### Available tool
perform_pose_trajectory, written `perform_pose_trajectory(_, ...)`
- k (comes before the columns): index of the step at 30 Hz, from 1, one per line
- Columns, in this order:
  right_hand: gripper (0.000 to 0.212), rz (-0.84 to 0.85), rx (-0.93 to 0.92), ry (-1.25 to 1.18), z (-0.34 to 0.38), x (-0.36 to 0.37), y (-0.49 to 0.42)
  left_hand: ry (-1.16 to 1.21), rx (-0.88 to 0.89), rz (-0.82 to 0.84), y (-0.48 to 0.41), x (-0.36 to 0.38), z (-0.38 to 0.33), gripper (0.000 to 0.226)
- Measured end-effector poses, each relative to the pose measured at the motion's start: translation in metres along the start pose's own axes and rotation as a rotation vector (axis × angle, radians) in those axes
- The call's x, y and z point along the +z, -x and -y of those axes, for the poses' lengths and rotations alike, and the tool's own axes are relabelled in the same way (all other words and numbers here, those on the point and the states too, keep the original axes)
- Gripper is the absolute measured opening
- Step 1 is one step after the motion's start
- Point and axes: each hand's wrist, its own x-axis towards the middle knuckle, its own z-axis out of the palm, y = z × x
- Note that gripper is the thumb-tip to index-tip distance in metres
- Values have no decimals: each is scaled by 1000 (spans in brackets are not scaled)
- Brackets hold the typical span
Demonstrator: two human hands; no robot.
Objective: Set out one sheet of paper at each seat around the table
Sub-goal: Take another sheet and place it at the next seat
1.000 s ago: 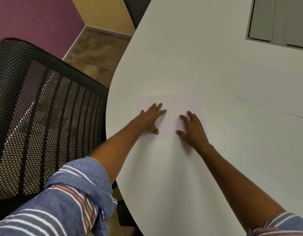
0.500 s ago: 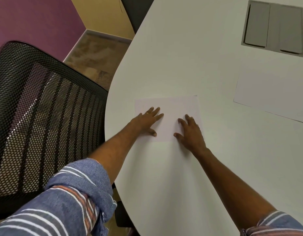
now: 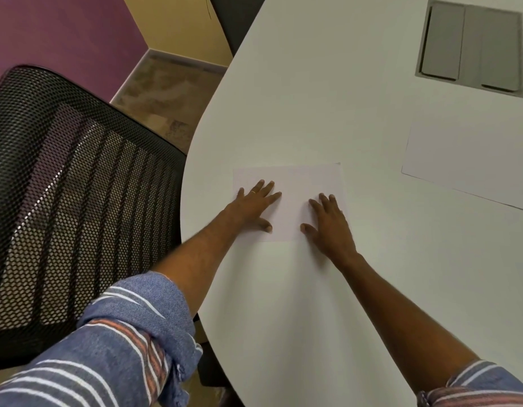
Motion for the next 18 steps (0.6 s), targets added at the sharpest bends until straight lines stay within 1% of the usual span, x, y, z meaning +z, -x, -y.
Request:
perform_pose_trajectory(3,63,-97,-17,32,3,-5,0,-121,-18,-55,7,-2,-2,103)
perform_pose_trajectory(6,63,-131,-15,49,6,-11,1,-180,-43,-128,17,-3,-3,93)
perform_pose_trajectory(13,66,-122,-15,85,19,-30,15,-168,-73,-255,52,-17,-4,85)
perform_pose_trajectory(18,68,-138,-27,111,47,-56,27,-115,-76,-327,86,-40,5,81)
